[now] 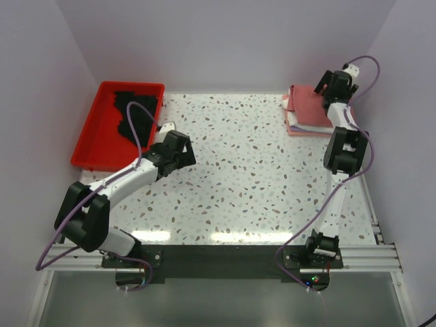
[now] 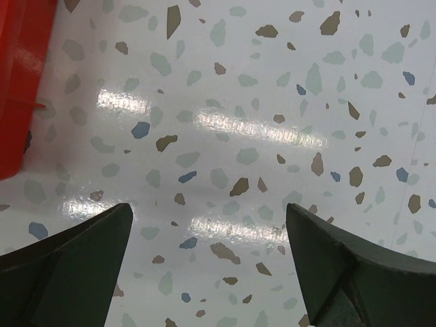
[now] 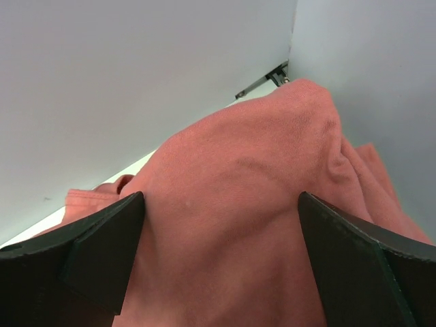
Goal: Fold and stack the t-shirts
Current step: Neatly place the folded tshirt to the corner
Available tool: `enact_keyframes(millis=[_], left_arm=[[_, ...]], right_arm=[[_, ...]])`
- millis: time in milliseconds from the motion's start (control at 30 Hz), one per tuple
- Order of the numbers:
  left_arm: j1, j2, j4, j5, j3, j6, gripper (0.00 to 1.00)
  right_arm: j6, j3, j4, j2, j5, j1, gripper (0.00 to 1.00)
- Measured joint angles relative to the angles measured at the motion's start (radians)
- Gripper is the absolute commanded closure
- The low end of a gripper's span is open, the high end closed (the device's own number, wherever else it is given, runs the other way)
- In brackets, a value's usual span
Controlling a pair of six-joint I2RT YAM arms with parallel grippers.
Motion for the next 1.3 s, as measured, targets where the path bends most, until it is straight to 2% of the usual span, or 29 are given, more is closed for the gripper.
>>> enact_keyframes(millis=[233, 567, 767, 1067, 1300], left_arm=[[0.000, -0.001, 0.000, 0.000, 0.000, 0.000, 0.00], [0.000, -0.001, 0.000, 0.000, 0.000, -0.001, 0.00], [0.000, -0.011, 0.000, 0.009, -0.001, -0.002, 0.00], [0.000, -0.074, 0.001, 0.030, -0.055, -0.003, 0.00], [0.000, -0.141, 0.001, 0.031, -0.085, -0.004, 0.00]], right_arm=[[0.042, 0.010, -0.015, 0.026, -0.010, -0.024, 0.01], [0.055, 0.001, -0.011, 0.024, -0.152, -0.048, 0.01], [0.059, -0.235, 0.130, -0.108, -0.243, -0.054, 0.01], [0.079, -0.281, 0.171, -0.214, -0.229, -0.032, 0.01], [0.078, -0.459, 0.252, -0.322, -0.203, -0.019, 0.01]])
